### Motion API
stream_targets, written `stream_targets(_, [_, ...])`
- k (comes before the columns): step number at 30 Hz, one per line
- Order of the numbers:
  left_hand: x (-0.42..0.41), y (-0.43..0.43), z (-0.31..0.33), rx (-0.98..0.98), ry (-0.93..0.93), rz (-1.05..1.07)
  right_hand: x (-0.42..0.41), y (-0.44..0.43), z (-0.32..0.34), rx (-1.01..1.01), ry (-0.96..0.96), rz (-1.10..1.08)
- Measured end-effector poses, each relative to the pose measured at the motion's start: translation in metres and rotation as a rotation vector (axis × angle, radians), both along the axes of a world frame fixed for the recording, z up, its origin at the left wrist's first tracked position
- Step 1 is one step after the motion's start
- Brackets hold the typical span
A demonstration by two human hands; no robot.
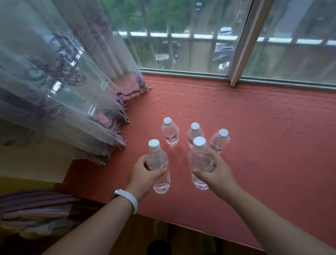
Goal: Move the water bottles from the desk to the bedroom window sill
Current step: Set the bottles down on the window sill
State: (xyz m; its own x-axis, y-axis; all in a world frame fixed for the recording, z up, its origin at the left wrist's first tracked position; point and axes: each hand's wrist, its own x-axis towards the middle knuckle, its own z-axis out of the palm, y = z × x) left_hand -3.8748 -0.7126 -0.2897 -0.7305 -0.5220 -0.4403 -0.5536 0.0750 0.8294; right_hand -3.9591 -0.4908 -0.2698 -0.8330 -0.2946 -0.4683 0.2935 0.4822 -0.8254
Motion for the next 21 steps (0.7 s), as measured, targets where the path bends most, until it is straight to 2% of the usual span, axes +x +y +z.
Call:
stream_targets(9, [-0.035, -0.039, -0.069, -0.078, 0.037, -0.031, -0.011, -0.046, -0.068, 0.106, 0.021, -0.118])
stream_targets(21, [-0.055, -0.038, -0.126, -0.029, 0.075, -0.063, -0.006, -0.058, -0.138, 0.14, 0.032, -0.246])
